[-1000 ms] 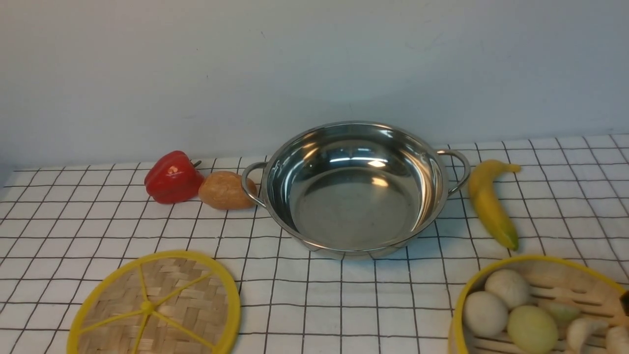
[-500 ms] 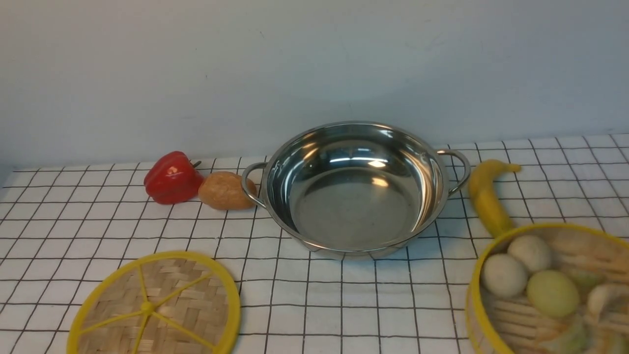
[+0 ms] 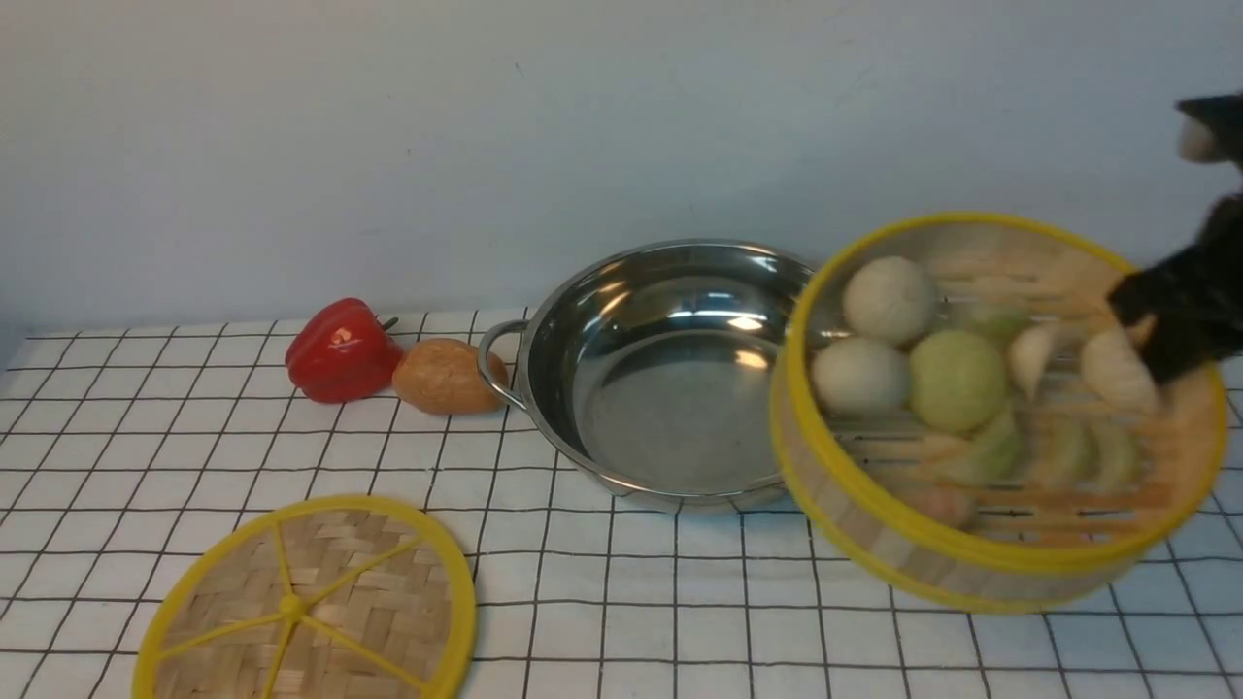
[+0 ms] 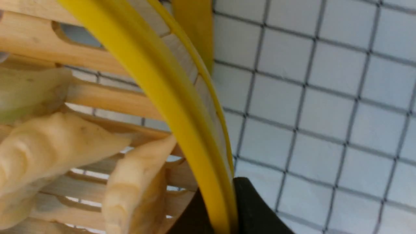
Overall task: Place the steamer in the pot on the white tablecloth, and put the lid on the steamer.
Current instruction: 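Place the bamboo steamer basket of food into the steel pot with the right gripper, then grasp the bamboo steamer lid lying on the table by its centre knob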
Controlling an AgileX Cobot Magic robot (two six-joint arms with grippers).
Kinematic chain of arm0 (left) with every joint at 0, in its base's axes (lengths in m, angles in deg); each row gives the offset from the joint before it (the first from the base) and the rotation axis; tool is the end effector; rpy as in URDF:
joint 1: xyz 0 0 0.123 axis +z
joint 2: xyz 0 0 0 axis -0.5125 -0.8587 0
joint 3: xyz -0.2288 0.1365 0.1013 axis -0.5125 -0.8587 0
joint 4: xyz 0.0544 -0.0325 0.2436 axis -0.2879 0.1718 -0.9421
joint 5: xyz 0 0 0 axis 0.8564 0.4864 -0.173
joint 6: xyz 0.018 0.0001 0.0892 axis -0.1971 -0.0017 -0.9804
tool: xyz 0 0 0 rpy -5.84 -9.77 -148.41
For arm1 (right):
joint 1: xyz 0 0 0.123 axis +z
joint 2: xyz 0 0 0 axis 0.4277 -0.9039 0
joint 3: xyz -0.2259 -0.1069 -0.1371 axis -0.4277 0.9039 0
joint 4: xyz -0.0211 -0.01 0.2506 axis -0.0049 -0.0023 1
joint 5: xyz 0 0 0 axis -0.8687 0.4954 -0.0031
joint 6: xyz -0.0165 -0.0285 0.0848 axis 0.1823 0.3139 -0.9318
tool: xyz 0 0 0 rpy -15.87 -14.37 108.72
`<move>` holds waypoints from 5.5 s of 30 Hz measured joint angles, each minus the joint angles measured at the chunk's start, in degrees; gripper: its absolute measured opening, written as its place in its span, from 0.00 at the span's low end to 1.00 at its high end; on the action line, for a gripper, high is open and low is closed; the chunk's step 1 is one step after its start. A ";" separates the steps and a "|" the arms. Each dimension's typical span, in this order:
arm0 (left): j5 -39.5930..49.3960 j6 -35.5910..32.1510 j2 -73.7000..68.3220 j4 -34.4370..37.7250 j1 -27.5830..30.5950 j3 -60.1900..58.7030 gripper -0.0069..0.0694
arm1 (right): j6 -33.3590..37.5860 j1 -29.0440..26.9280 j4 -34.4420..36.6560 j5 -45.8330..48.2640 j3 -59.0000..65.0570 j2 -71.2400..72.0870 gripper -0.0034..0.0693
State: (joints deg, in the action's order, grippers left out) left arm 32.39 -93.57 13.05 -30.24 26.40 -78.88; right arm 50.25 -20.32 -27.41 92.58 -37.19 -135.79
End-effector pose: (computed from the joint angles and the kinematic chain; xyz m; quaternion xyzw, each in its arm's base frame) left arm 0.0529 -0.0046 0.1778 0.0658 0.7978 -0.0003 0.5993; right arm 0.3486 0.0419 0.2923 -0.0617 0.9921 0.0651 0.0877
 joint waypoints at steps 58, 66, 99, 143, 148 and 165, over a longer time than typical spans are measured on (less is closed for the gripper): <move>0.00 0.00 0.00 0.00 0.00 0.00 0.41 | 8.44 12.78 -1.14 -4.25 -41.95 -36.75 0.59; 0.00 0.00 0.00 0.00 0.00 0.00 0.41 | 4.69 12.78 -2.58 -14.14 -47.03 -35.18 0.82; 0.00 0.00 0.00 0.00 0.00 0.00 0.41 | -5.14 13.81 7.10 -1.33 -47.82 -8.61 0.06; 0.00 0.00 0.00 0.00 0.00 0.00 0.41 | -1.97 -7.54 2.70 -51.45 86.47 98.93 0.31; 0.00 -0.66 0.00 -0.83 0.00 0.00 0.41 | -1.97 -7.54 2.70 -51.45 86.47 98.93 0.32; -27.14 4.58 0.00 8.80 0.00 0.00 0.41 | -1.97 -7.54 2.70 -51.45 86.47 98.93 0.36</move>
State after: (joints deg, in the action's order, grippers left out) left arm 5.25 -88.99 13.05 -21.44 26.40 -78.88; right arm 48.28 -27.86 -24.70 41.13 49.28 -36.86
